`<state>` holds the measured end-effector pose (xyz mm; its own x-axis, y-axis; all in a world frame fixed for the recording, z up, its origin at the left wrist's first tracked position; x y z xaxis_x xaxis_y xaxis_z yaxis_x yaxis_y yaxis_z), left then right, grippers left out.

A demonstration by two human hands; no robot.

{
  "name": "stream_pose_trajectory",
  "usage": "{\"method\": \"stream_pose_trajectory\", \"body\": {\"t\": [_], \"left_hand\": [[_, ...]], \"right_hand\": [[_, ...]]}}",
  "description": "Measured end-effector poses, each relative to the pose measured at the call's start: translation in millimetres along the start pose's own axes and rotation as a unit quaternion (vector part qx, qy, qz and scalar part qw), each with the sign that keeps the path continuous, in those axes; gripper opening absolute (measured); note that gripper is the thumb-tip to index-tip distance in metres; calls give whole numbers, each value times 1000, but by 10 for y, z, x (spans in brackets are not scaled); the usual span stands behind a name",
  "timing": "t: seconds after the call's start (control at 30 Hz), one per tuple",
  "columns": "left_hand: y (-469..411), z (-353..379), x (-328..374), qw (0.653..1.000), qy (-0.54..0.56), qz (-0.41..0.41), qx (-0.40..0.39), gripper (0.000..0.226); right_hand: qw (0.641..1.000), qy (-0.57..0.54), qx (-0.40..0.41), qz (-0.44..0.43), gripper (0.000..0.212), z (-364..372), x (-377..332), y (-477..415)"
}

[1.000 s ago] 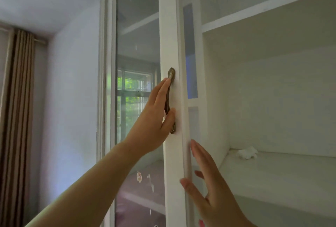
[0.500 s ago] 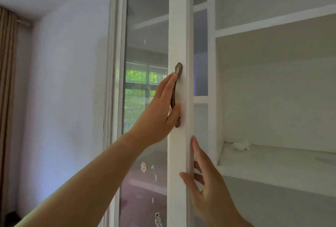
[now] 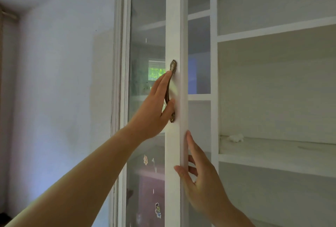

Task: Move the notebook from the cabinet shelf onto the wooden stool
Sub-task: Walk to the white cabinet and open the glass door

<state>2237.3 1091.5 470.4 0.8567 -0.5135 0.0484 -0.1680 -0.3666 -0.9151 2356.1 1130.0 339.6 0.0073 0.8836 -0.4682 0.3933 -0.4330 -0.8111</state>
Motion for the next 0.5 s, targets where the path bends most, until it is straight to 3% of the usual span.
{"method": "stream_pose_trajectory", "body": {"t": [0.5], "left_hand": [[80, -95, 88, 999, -24, -42, 24, 59]], "right_hand": [[999, -33, -31, 8, 69, 36, -53, -4]]}}
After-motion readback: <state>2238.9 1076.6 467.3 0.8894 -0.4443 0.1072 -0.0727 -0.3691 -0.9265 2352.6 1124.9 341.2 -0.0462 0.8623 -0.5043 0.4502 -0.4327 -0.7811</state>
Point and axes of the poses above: each hand's wrist, its own y-axis away from the middle knuckle, its own z-axis out of the palm, x = y × z, the point moved 4 cm from there along -y, towards the middle knuckle, and after that the axes turned 2 degrees about x, right-handed, at the moved point
